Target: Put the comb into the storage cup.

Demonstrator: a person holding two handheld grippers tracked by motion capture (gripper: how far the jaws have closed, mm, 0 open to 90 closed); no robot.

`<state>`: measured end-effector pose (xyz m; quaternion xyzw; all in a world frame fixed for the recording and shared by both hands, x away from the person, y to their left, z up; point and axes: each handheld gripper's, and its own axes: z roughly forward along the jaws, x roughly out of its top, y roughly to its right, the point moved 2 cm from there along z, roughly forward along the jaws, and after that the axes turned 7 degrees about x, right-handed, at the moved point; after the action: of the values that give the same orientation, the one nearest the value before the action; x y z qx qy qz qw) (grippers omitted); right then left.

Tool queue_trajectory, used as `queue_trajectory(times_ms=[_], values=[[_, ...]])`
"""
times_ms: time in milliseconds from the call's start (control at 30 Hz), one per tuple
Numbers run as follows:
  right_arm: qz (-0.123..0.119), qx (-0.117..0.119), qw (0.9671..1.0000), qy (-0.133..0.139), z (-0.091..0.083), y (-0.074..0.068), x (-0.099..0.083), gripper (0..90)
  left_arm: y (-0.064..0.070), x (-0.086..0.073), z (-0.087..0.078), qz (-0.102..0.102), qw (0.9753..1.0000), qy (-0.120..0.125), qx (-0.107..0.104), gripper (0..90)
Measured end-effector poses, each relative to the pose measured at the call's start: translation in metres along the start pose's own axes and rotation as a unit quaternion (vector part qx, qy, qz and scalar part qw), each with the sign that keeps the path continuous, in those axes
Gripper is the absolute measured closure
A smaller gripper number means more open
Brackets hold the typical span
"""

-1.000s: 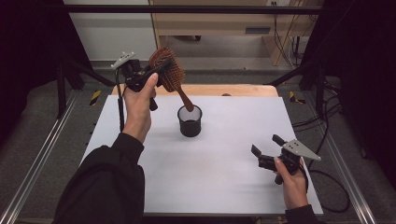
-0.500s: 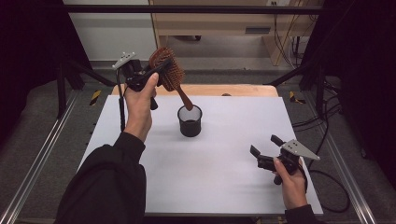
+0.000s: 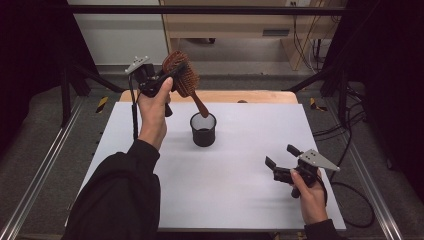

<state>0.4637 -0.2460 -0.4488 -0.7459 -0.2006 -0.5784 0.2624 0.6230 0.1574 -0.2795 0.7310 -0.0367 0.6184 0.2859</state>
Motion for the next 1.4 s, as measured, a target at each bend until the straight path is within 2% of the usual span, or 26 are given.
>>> queue_trajectory(times_ms=[67, 267, 567, 667, 867, 1000, 1200, 1400], values=[[-0.004, 0.0, 1.0, 0.002, 0.0, -0.001, 0.001, 3.3, -0.002, 0.0, -0.001, -0.004, 1.0, 0.001, -0.001, 50.9], [-0.002, 0.001, 1.0, 0.001, 0.0, -0.002, 0.0, 3.3, -0.002, -0.005, -0.003, 0.02, 0.9998, 0.001, 0.002, 51.0], [-0.012, -0.003, 0.9999, -0.002, 0.0, -0.002, 0.001, 3.2, 0.0, -0.01, -0.002, 0.027, 0.9996, -0.001, 0.0, 50.9], [-0.012, 0.0, 0.9999, -0.005, 0.001, -0.003, 0.0, 3.3, 0.001, -0.014, 0.0, 0.021, 0.9997, -0.012, -0.001, 50.9], [-0.018, 0.003, 0.9998, -0.006, 0.002, -0.004, 0.0, 3.2, 0.003, -0.02, 0.001, 0.012, 0.9998, -0.012, -0.008, 50.9], [-0.017, 0.0, 0.9998, -0.009, 0.002, -0.004, 0.0, 3.2, 0.007, -0.026, 0.001, 0.021, 0.9995, -0.02, -0.008, 50.9], [-0.018, -0.003, 0.9998, -0.01, 0.003, -0.002, 0.0, 3.2, 0.009, -0.033, 0.003, 0.011, 0.9995, -0.026, -0.011, 50.8], [-0.014, -0.002, 0.9999, -0.007, 0.004, -0.003, 0.001, 3.2, 0.011, -0.035, 0.004, 0.012, 0.9995, -0.027, -0.012, 50.8]])
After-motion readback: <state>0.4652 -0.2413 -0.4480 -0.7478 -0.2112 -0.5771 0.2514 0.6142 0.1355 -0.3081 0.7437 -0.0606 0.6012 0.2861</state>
